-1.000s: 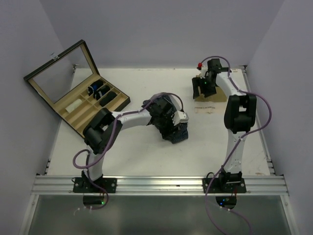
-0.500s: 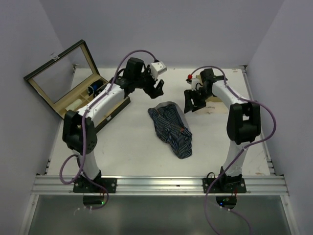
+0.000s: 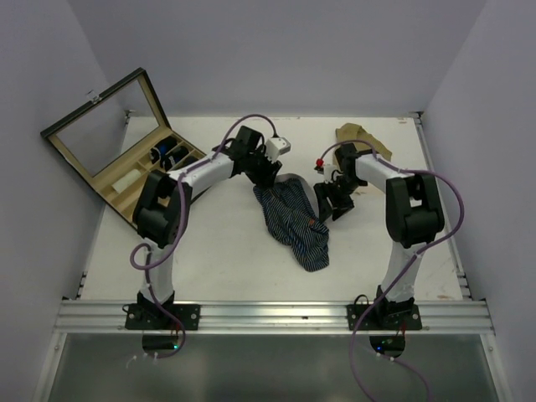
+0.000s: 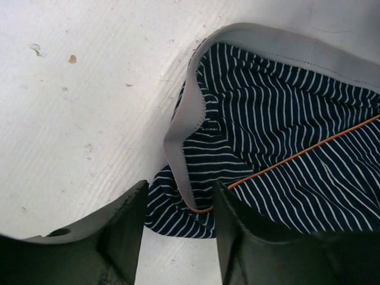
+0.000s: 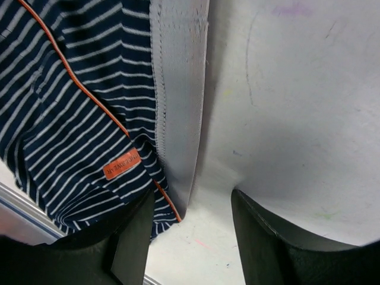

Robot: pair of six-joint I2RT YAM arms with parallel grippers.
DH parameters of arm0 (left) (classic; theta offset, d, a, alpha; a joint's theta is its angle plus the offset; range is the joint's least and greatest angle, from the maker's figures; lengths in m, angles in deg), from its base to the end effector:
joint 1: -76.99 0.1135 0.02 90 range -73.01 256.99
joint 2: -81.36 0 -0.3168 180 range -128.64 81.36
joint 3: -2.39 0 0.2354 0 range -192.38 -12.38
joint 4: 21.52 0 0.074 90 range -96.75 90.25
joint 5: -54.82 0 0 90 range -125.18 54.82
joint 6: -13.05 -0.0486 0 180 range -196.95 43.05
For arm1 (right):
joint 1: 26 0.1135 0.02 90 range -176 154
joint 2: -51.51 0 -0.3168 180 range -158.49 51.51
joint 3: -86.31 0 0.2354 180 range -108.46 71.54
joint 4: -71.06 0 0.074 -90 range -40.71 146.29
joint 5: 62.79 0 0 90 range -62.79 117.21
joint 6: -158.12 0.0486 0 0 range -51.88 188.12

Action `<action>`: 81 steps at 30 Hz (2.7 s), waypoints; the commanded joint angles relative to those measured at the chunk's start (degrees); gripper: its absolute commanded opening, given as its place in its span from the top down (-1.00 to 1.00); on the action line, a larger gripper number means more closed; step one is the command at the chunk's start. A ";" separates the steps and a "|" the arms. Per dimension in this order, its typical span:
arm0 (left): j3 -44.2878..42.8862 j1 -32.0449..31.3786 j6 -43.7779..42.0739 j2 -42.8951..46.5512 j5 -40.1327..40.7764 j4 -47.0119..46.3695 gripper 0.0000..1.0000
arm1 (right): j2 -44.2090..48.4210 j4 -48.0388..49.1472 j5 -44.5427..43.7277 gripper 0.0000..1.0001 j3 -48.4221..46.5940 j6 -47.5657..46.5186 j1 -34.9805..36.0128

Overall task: Roll the underwear
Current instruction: Flatten the underwear

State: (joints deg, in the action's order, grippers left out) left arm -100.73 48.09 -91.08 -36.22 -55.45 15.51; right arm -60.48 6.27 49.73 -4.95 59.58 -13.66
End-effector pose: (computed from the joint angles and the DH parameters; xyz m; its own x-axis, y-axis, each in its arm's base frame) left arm 0.4025 -0.2414 0.2419 -0.5075 0.5418 -0.6700 0.7900 0.6030 -0.1109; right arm 0.3556 0.0968 0.2054 -0.9295 -0.3438 -0.1339 -0.3688 0.8544 0.3660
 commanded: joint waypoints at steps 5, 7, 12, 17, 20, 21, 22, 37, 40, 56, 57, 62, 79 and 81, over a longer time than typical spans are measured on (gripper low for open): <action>-0.33 0.34 0.42 -1.08 3.57 -4.24 0.53 | 1.95 -1.48 -3.27 -0.11 2.04 -2.89 1.64; 0.72 0.52 0.33 0.32 3.14 -4.33 0.72 | 1.94 -1.40 -3.01 0.08 2.75 -3.42 1.64; 2.83 1.04 -0.55 4.71 3.92 -4.15 1.00 | 1.94 -2.62 1.45 0.73 1.35 -4.47 1.64; 6.60 1.57 -1.86 9.90 6.56 -6.08 1.00 | 5.36 -2.98 1.47 1.00 -0.76 -5.53 1.64; 8.98 1.66 -2.74 14.39 8.40 -8.46 1.00 | 7.48 -2.80 0.15 1.00 -2.43 -5.70 1.64; 9.17 1.66 -3.01 16.40 8.32 -8.64 1.00 | 7.83 -2.89 -0.02 1.00 -3.22 -5.79 1.64; 9.17 1.66 -3.62 17.29 7.88 -8.29 1.00 | 8.18 -2.98 -0.20 1.00 -3.66 -5.79 1.64; 7.94 1.57 -11.61 28.72 3.57 -5.12 1.00 | 5.48 18.90 9.65 -0.07 0.91 8.08 1.81; 9.25 1.48 -12.76 30.39 2.17 -5.65 1.00 | 1.79 23.20 11.39 0.03 0.38 14.32 2.07; 8.11 1.57 -17.33 36.28 -4.60 -3.28 1.00 | -4.64 42.28 9.03 -0.21 0.20 18.11 9.28; 7.94 1.48 -17.42 36.54 -5.21 -3.10 1.00 | -5.17 43.42 9.46 -0.23 0.20 18.38 9.37; 8.20 1.57 -18.12 38.21 -6.09 -3.45 1.00 | -5.88 48.07 17.72 -0.33 1.24 17.60 9.46; 8.46 1.75 -15.84 41.03 -0.04 -11.01 1.00 | 1.49 58.92 33.03 0.95 10.04 18.68 9.20; 8.73 1.75 -15.58 41.03 4.70 -12.23 1.00 | 6.83 51.01 30.41 1.00 10.48 14.62 8.67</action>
State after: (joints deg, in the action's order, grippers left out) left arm -90.26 49.36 -107.60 3.19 -57.11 9.28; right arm -63.71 61.96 79.81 5.30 79.71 -4.22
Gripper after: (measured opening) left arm 0.004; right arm 0.020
